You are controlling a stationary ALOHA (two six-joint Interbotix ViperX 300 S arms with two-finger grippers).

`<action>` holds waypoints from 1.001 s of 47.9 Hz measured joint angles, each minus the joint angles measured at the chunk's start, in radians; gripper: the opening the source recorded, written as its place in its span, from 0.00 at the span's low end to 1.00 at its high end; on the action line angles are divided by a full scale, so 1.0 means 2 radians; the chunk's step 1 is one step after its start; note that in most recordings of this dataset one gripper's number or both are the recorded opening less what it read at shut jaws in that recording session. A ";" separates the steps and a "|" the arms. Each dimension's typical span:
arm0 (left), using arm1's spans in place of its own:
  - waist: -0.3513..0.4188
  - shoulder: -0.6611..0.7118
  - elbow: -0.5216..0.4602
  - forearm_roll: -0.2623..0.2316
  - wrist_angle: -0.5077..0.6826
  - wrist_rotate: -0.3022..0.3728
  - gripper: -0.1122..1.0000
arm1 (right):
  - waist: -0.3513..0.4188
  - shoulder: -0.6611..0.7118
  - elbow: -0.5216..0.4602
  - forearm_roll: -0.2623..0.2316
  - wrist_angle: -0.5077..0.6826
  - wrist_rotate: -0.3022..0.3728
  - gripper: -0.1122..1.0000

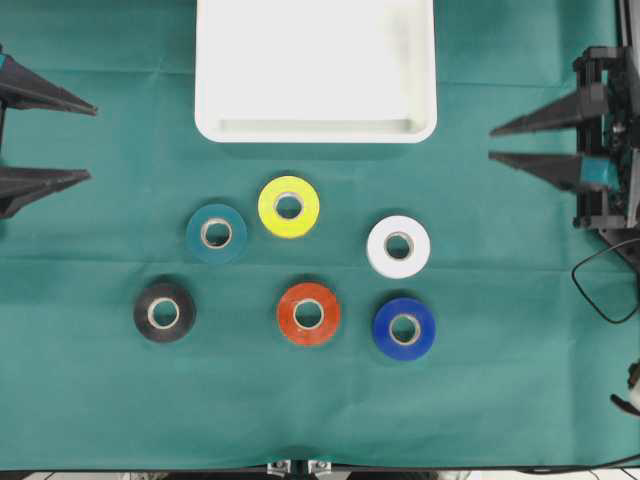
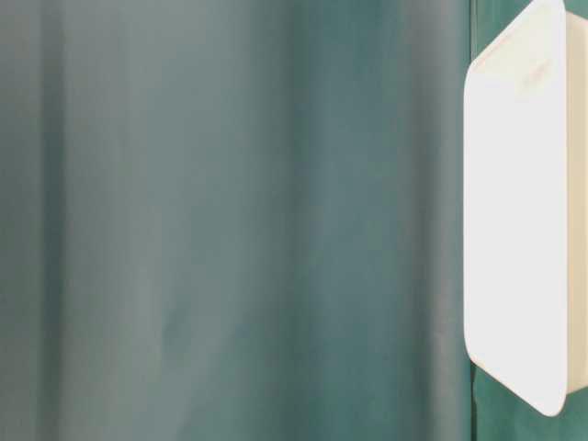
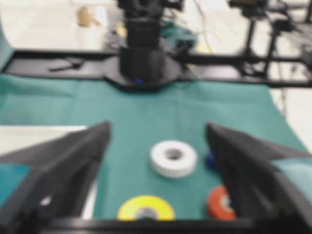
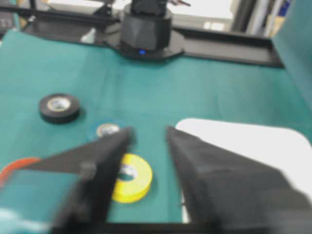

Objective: Put the tape alternately from left to right into the white case.
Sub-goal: 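Move both grippers inward from the sides toward the tape rolls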

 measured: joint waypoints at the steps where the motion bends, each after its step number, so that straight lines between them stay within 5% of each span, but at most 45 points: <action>1: 0.000 0.001 0.000 0.000 0.001 -0.001 0.69 | 0.000 0.002 0.000 0.000 0.002 0.003 0.72; 4: 0.000 0.002 0.000 0.000 0.001 -0.001 0.68 | 0.000 0.005 -0.001 0.000 0.009 0.010 0.80; 20: 0.000 0.034 0.000 -0.002 0.028 -0.030 0.67 | 0.003 0.035 -0.002 0.000 0.054 0.047 0.78; 48: -0.006 0.100 -0.002 -0.002 0.037 -0.047 0.67 | 0.067 0.126 -0.040 0.000 0.064 0.049 0.78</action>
